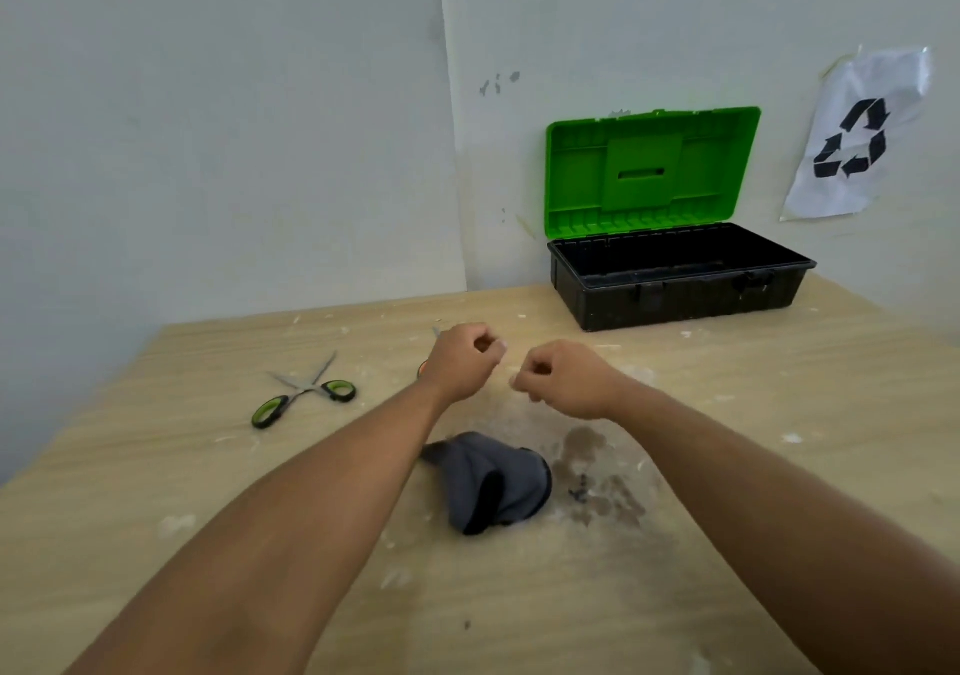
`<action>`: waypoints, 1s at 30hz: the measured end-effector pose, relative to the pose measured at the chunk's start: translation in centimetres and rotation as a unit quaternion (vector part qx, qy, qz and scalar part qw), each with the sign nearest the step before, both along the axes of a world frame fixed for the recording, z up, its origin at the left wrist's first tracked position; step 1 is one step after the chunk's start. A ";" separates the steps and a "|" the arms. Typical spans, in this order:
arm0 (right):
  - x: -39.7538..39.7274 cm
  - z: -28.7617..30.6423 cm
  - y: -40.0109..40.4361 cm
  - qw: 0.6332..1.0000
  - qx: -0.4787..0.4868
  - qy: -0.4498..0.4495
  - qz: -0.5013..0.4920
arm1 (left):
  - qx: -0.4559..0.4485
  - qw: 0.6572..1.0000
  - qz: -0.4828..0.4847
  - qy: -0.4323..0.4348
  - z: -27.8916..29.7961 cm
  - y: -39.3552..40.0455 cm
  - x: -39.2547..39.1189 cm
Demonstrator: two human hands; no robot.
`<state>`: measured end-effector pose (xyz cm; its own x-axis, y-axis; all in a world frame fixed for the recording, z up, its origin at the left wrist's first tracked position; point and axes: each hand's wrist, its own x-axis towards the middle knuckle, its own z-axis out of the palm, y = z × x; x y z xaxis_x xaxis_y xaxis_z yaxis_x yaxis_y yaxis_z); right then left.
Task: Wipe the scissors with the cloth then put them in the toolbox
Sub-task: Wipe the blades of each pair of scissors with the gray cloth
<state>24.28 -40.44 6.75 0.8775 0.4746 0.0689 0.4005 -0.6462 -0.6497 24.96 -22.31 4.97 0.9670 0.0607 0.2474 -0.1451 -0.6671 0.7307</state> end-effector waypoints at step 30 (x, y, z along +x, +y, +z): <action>-6.9 2.3 4.6 0.972 0.176 0.155 -0.025 | -0.192 0.973 -0.127 -0.025 3.0 5.2 -9.1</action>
<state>17.39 -35.88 9.00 0.9030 0.4266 -0.0520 0.1241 -0.3748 -0.9188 15.90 -17.09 7.96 0.9500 -0.0819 0.3013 -0.3120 -0.2837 0.9067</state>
